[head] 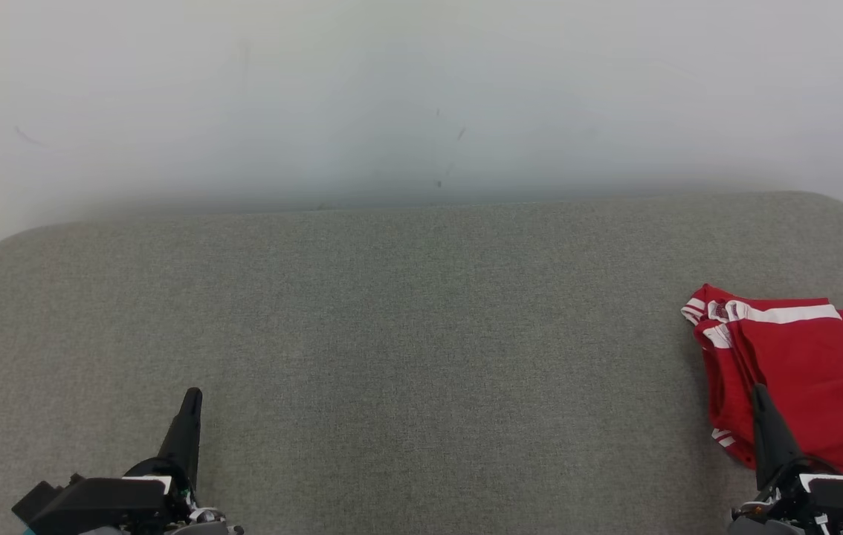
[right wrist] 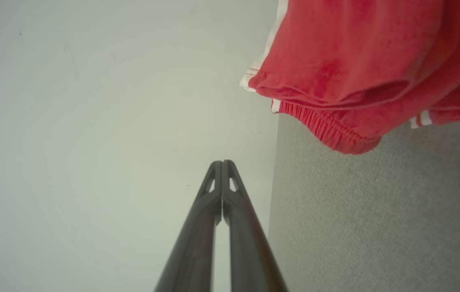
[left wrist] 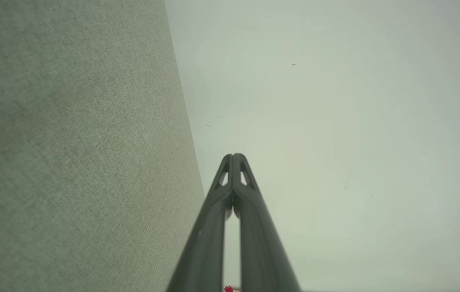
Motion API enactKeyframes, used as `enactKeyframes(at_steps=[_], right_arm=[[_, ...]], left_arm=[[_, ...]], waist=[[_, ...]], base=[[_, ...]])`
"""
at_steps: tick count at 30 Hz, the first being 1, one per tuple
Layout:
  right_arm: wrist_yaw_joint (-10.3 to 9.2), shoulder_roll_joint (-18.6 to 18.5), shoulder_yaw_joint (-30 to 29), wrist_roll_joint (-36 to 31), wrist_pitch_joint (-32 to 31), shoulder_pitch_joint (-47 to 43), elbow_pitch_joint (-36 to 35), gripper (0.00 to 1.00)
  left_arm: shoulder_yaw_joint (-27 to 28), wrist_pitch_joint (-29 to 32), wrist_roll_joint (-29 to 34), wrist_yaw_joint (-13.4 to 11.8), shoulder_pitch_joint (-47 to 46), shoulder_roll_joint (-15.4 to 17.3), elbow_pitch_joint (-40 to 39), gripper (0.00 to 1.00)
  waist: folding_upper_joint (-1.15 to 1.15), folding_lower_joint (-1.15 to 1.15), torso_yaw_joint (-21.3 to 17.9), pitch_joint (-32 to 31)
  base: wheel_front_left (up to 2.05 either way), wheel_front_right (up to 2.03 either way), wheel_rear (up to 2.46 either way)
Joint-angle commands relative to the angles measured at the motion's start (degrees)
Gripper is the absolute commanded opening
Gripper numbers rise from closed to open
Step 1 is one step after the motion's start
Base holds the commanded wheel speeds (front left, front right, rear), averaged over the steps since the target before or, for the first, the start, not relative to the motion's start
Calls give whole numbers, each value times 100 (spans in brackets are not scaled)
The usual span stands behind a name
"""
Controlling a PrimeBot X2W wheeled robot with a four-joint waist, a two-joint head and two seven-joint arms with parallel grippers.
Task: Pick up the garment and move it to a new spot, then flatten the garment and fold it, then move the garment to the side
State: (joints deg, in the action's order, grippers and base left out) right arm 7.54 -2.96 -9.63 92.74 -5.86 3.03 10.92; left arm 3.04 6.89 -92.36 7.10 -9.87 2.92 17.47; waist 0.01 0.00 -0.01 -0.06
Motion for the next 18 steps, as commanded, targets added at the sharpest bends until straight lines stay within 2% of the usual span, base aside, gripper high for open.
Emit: enactKeyframes(at_steps=[1,18], right_arm=[[-10,-24,-3,8,-7,20,-12,0],[-10,-30,4,15,2,18,-13,0]], left_arm=[[17,14,-41,26,-68,-9,7,0],[17,14,-41,26,-67,-9,7,0]], waist=[[-1,0,0,0],[-1,0,0,0]], base=[[0,0,0],[0,0,0]])
